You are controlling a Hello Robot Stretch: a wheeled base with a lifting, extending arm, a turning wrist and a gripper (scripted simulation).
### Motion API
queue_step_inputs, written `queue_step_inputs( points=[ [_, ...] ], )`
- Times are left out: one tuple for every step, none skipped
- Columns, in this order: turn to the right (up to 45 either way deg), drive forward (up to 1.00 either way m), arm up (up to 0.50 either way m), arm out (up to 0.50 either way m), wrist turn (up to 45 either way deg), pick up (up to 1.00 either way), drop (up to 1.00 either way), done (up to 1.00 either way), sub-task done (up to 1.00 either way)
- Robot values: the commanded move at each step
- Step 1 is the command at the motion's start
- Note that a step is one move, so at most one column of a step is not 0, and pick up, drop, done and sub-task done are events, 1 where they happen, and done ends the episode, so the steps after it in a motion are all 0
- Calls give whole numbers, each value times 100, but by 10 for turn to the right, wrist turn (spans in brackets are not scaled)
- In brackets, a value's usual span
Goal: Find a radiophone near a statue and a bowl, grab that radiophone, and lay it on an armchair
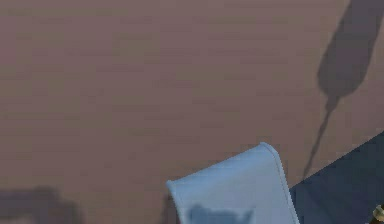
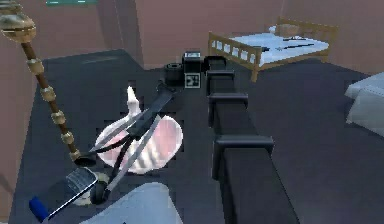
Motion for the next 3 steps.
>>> queue_step_inputs(
  points=[
    [0,0,0,0,390,0,0,0,0],
    [0,0,-42,0,0,0,0,0,0],
    [0,0,-32,0,0,0,0,0,0]
  ],
)
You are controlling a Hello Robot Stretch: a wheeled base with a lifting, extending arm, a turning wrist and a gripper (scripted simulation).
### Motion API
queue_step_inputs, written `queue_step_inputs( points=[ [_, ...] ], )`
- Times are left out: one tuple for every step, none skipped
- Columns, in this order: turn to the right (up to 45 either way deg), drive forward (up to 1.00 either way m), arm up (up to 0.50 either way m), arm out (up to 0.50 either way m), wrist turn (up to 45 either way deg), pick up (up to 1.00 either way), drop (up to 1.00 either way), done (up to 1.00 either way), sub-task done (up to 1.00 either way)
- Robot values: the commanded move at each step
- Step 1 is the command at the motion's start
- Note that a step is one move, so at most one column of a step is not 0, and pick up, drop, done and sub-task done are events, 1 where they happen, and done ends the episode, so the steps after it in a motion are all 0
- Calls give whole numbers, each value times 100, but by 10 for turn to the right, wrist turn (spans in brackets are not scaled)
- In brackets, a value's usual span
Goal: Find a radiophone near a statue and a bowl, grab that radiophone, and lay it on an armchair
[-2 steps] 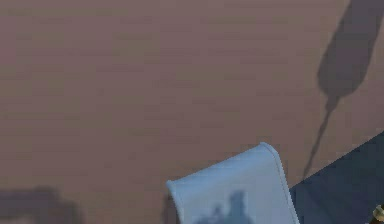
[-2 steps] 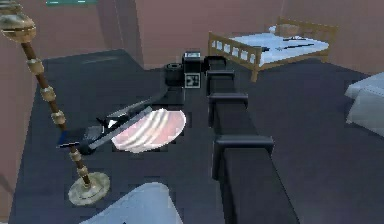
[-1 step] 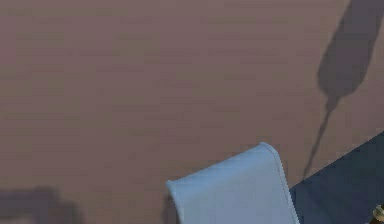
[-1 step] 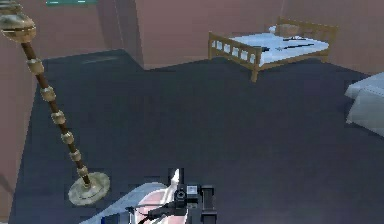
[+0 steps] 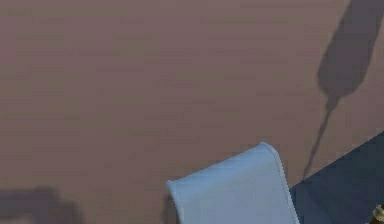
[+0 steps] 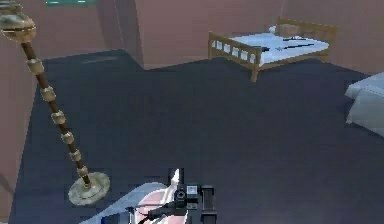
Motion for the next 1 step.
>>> queue_step_inputs(
  points=[
    [0,0,0,0,0,0,100,0,0]
  ],
)
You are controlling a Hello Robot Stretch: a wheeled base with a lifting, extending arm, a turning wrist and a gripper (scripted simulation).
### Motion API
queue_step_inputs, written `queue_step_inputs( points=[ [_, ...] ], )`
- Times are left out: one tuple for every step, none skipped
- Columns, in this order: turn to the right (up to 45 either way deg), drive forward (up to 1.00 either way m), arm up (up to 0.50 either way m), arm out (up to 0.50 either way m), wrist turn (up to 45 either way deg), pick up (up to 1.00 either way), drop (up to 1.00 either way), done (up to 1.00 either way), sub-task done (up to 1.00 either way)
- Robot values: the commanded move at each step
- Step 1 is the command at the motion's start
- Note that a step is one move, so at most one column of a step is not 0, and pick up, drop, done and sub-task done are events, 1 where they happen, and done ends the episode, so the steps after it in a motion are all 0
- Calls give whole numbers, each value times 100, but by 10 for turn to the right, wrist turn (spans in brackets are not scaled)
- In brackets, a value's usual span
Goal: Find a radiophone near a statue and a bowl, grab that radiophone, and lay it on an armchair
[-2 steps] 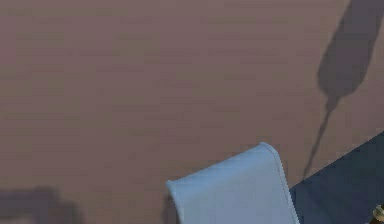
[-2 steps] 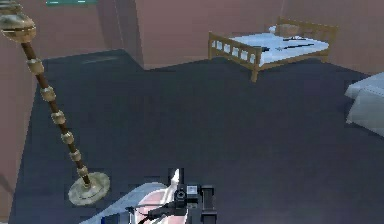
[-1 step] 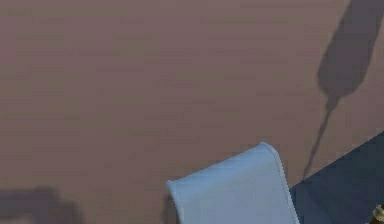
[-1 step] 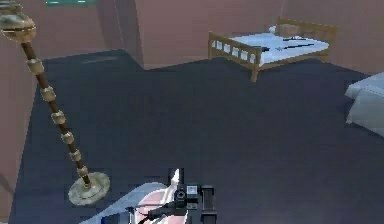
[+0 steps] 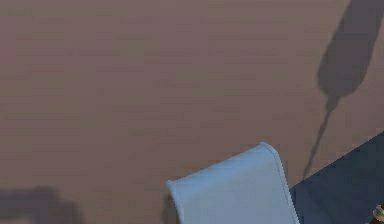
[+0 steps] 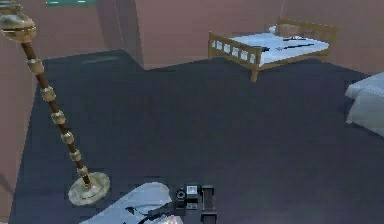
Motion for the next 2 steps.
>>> queue_step_inputs(
  points=[
    [0,0,10,0,0,0,0,0,0],
    [0,0,0,-8,0,0,0,0,0]
  ],
)
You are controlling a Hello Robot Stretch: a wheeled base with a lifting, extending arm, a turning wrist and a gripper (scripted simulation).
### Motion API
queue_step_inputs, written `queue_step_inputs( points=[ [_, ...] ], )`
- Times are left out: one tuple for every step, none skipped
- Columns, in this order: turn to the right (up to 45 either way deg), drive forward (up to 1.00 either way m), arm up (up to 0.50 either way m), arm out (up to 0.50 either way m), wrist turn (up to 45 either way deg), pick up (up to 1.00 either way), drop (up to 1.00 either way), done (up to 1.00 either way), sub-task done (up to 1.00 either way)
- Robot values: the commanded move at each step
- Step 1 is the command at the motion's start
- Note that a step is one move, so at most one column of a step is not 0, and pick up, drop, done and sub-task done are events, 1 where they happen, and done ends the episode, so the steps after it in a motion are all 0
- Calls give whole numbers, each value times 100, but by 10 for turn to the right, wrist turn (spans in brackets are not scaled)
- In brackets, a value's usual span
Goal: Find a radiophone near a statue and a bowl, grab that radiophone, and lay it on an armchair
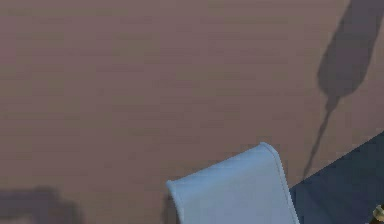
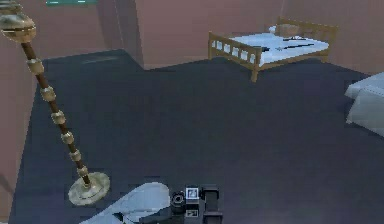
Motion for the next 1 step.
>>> queue_step_inputs(
  points=[
    [0,0,0,0,0,0,0,100,0]
  ],
)
